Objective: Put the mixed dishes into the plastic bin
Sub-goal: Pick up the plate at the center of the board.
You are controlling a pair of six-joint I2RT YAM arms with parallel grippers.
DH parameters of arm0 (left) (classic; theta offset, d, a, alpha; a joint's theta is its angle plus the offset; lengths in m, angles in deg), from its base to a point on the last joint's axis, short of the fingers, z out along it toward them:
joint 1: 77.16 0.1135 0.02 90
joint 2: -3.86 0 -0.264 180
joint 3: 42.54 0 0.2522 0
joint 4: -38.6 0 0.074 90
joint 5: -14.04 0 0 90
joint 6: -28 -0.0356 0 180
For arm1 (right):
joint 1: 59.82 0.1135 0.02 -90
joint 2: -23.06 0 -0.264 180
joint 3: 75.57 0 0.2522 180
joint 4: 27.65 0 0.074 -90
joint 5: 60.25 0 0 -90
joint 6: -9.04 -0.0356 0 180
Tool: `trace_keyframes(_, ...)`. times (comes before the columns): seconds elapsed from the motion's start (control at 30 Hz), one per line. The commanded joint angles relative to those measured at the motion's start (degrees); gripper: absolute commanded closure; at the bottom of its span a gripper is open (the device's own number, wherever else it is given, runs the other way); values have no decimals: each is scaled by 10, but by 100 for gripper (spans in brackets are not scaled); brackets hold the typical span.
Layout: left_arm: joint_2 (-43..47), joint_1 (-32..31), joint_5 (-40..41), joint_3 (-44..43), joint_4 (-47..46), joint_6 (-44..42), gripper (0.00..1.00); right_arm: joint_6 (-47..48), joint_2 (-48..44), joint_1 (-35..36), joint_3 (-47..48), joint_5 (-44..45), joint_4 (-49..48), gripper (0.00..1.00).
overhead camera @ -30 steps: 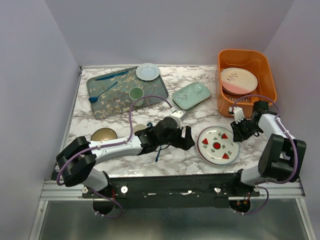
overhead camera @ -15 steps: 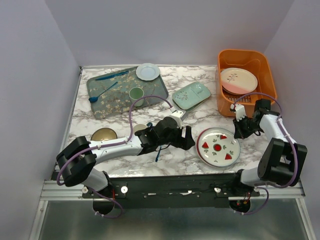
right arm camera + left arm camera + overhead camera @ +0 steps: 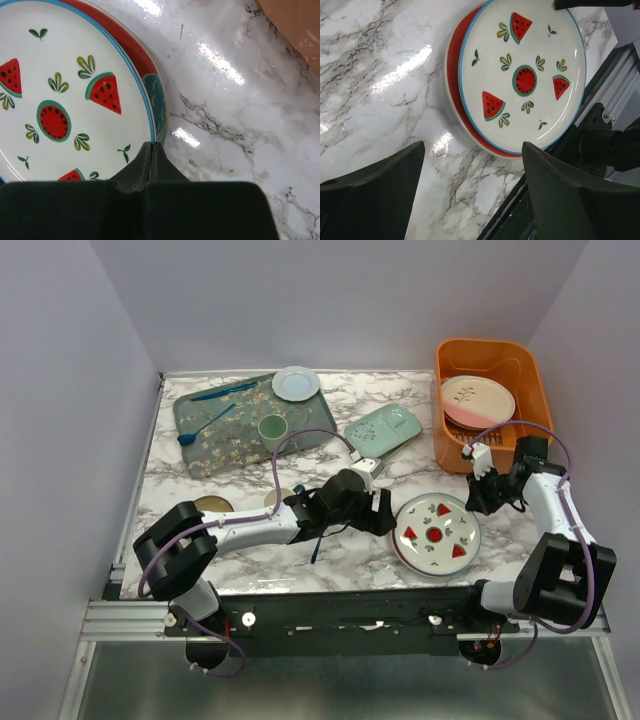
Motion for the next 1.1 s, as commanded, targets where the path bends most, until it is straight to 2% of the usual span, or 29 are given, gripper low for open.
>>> trace_keyframes(0.0,-39,14,-34,-41,-36,-25,13,21,-34,0,16,-57,27,100)
trace_keyframes(0.13,-74,31,-73,-68,-69,-29,14,25,-49,0,12,-69,18,100)
trace_keyframes(0.7,-204,50,-158,-154,-74,-49,26,53,-94,2,1,-105,11,100)
trace_keyframes(1.07,-227,53,-219,-171,-89,-38,41,60,-120,2,-6,-123,4,99)
